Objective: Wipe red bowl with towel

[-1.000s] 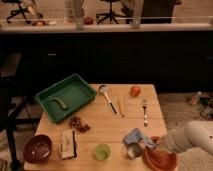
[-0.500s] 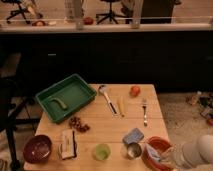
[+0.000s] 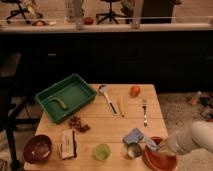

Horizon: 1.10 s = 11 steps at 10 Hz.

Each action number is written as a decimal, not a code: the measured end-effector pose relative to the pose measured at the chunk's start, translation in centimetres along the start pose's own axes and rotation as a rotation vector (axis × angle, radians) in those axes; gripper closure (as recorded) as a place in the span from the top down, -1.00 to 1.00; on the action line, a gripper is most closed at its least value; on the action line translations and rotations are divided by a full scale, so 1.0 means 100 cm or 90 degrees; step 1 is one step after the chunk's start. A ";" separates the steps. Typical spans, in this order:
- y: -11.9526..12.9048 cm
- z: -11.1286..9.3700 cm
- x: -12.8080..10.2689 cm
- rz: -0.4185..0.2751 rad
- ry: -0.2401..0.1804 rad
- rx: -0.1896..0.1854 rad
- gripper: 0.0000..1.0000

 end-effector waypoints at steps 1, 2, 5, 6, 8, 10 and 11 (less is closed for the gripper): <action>-0.009 0.004 -0.002 -0.005 0.003 -0.005 -1.00; -0.011 0.007 -0.004 -0.011 0.003 -0.012 -1.00; 0.008 0.009 -0.003 -0.018 -0.001 -0.029 -1.00; 0.024 0.007 0.000 -0.018 -0.002 -0.037 -1.00; 0.048 0.004 0.003 -0.015 -0.009 -0.045 -1.00; 0.051 0.003 0.004 -0.013 -0.009 -0.047 -1.00; 0.046 0.001 0.009 -0.006 -0.006 -0.042 -1.00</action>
